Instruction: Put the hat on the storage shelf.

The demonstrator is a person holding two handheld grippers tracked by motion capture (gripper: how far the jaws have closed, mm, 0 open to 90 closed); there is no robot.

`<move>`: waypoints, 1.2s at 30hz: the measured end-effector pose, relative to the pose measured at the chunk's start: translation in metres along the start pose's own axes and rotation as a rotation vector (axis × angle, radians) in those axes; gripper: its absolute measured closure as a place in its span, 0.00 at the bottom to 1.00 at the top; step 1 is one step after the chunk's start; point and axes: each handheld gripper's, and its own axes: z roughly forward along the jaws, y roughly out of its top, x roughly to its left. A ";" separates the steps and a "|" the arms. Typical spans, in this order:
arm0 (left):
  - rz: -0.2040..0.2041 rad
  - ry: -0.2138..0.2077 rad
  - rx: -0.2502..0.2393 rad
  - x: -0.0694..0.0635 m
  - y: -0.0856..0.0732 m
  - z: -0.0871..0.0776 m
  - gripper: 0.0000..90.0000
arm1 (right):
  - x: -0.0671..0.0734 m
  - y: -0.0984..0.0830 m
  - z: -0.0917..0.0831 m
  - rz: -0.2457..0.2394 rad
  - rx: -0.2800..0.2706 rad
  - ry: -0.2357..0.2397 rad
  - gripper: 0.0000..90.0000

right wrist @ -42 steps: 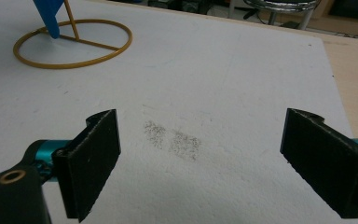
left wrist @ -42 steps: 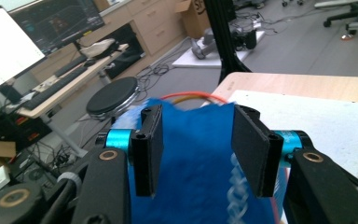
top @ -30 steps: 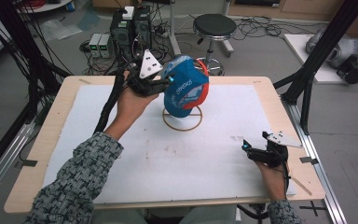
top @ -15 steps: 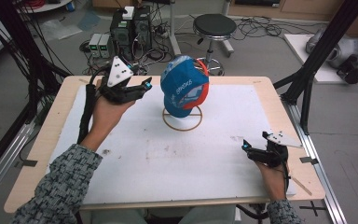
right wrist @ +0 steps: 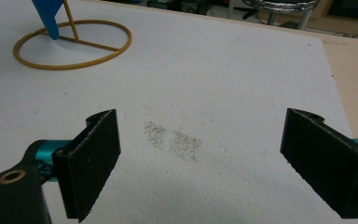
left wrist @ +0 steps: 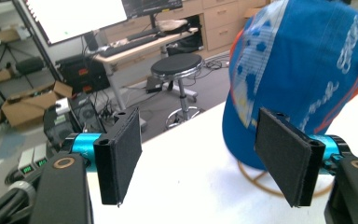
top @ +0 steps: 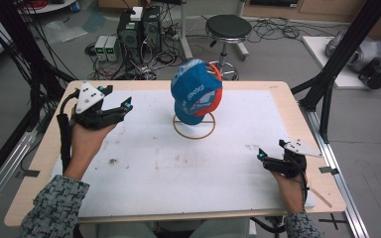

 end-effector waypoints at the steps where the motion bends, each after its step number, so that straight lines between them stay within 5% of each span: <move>1: -0.011 0.006 -0.003 0.002 -0.005 -0.004 0.35 | 0.000 0.000 -0.001 0.002 0.000 0.000 0.12; 12: -0.093 0.062 -0.009 0.016 -0.058 -0.034 0.34 | 0.003 0.001 -0.002 -0.007 -0.004 -0.001 0.12; 22: -0.141 0.084 0.013 0.017 -0.090 -0.045 0.33 | 0.003 0.000 -0.002 -0.005 -0.001 -0.001 0.12; 36: -0.136 0.073 0.050 0.022 -0.100 -0.055 0.31 | 0.005 0.001 -0.001 -0.004 -0.003 0.001 0.12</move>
